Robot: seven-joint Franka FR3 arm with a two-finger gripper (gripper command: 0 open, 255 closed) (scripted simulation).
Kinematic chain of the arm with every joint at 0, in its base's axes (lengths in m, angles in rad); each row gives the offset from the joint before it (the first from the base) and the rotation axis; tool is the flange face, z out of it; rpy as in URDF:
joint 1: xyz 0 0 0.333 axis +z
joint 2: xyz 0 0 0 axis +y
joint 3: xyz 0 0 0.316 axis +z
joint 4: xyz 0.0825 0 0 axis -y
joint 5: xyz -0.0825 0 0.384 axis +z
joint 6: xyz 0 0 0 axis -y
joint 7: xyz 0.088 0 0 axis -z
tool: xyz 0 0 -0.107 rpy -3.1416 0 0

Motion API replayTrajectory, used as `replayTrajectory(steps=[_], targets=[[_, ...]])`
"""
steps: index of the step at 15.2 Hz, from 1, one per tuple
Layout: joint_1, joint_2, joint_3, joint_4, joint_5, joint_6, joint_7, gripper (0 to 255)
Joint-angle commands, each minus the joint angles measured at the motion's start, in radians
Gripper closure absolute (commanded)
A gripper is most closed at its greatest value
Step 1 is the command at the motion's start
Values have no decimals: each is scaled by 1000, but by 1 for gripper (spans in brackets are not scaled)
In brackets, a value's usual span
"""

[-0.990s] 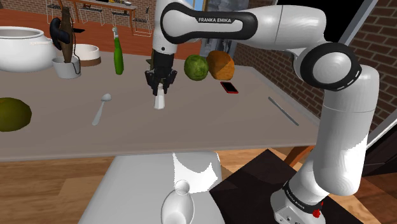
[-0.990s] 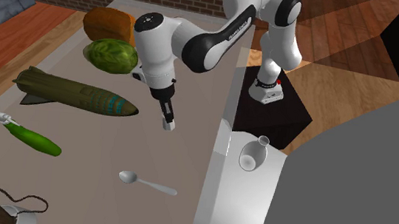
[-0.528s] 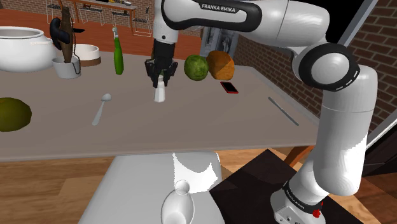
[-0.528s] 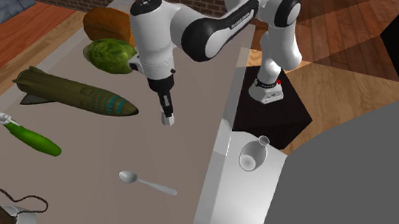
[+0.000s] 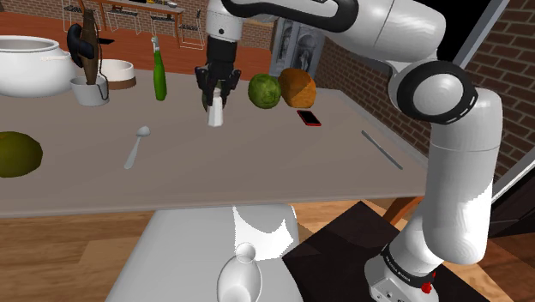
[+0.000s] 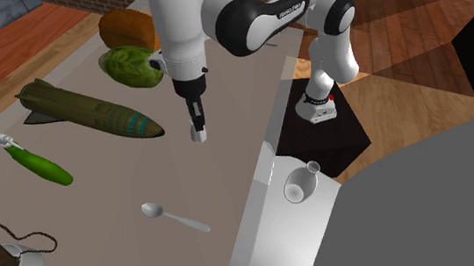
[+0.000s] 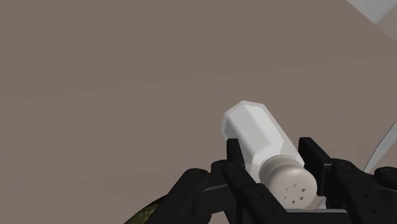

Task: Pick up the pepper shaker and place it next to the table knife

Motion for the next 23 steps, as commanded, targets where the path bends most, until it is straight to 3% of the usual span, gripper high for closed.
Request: replayTrajectory(steps=[1,6,11,23], targets=[[-21,-36,-2,-42,11,5,-18,255],[-117,-218,-24,-273,68,52,-120,255],[-189,-362,-67,-432,110,61,-231,255],[-320,-596,-214,-643,135,14,-508,255]])
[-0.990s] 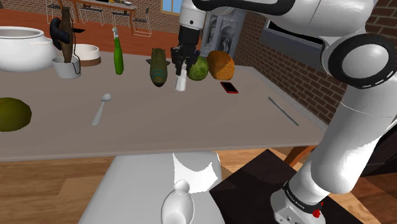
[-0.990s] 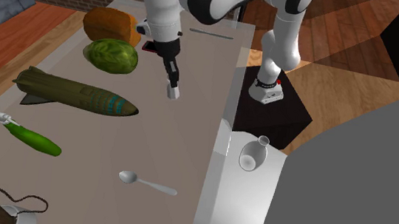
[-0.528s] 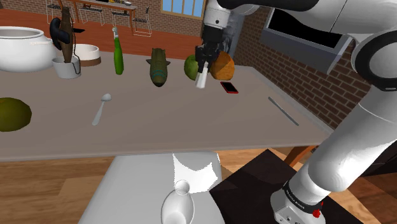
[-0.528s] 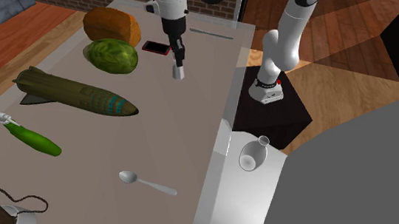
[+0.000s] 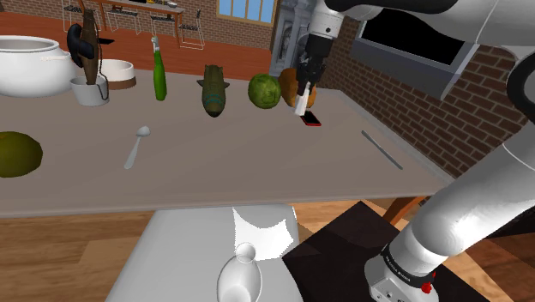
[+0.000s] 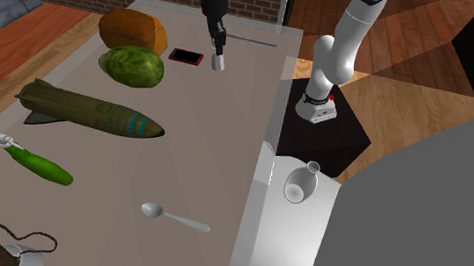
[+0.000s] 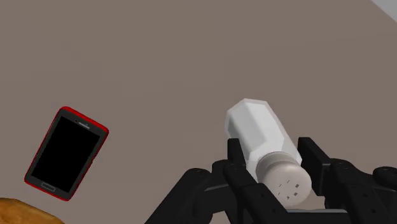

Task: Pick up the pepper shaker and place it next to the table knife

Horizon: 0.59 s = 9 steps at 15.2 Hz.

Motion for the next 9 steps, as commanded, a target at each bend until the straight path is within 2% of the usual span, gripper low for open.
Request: replayTrajectory(steps=[1,9], targets=[[-20,-29,-28,-17,-3,-16,-48,255],[-96,-94,-145,-46,-35,-71,-235,255]])
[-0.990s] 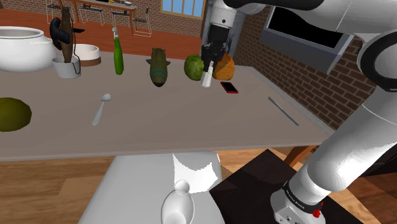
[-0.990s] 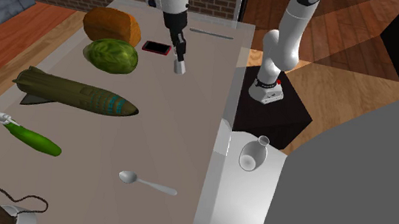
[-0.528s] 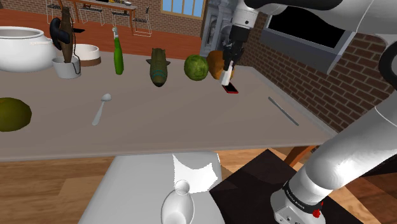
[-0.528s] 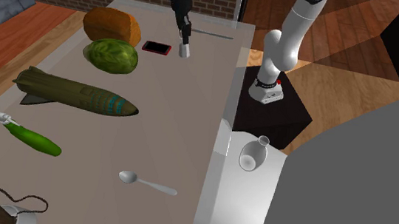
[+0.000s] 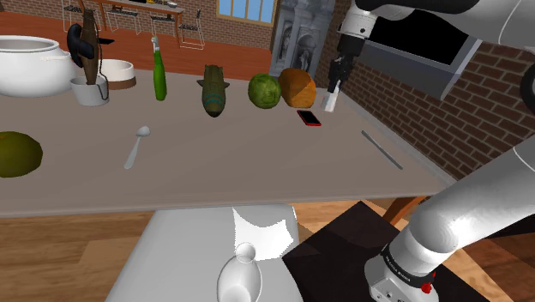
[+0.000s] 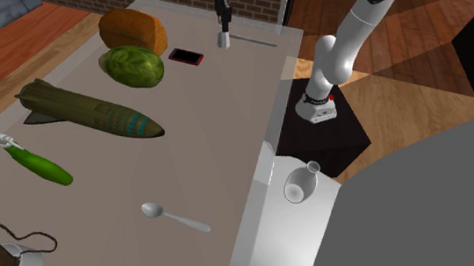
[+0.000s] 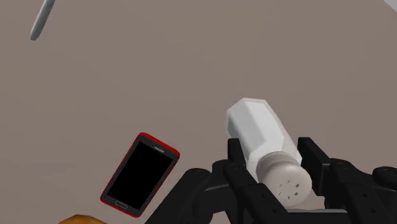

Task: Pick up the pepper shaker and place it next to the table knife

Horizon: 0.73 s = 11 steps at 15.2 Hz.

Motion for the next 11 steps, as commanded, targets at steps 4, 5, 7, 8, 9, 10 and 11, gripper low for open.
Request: replayTrajectory(steps=[4,5,7,8,9,10,11], targets=[[-48,-20,-78,16,-26,-46,-122,255],[-57,-19,-93,23,-31,-53,-146,255],[-75,-14,-125,39,-41,-67,-196,255],[-85,-10,-140,49,-46,-74,-220,255],[-94,-5,-156,60,-50,-81,-245,255],[-103,1,-172,72,-54,-88,-271,255],[-112,9,-188,85,-58,-95,-296,255]])
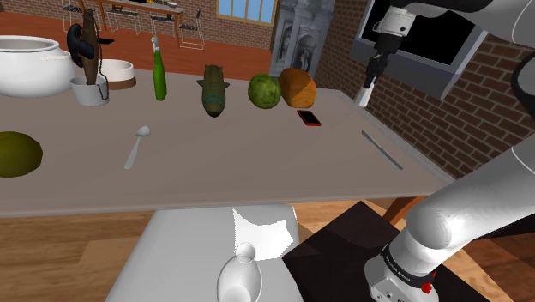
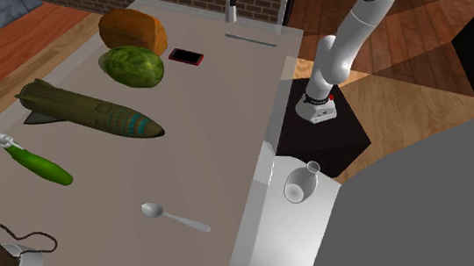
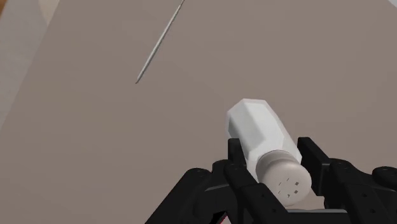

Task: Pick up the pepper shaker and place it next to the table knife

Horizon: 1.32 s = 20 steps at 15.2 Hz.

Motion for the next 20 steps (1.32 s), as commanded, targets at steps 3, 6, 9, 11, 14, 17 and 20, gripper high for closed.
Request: replayTrajectory(steps=[3,6,9,11,14,17,20], targets=[[-37,32,-64,56,-13,-29,-104,255],[-66,73,-114,116,-16,-52,-184,255],[-98,127,-164,189,-11,-77,-268,255],[-118,155,-190,214,-7,-77,-314,255],[-117,136,-187,152,-14,-32,-310,255],[-116,120,-185,93,-19,12,-307,255],[-115,107,-183,38,-24,55,-305,255]])
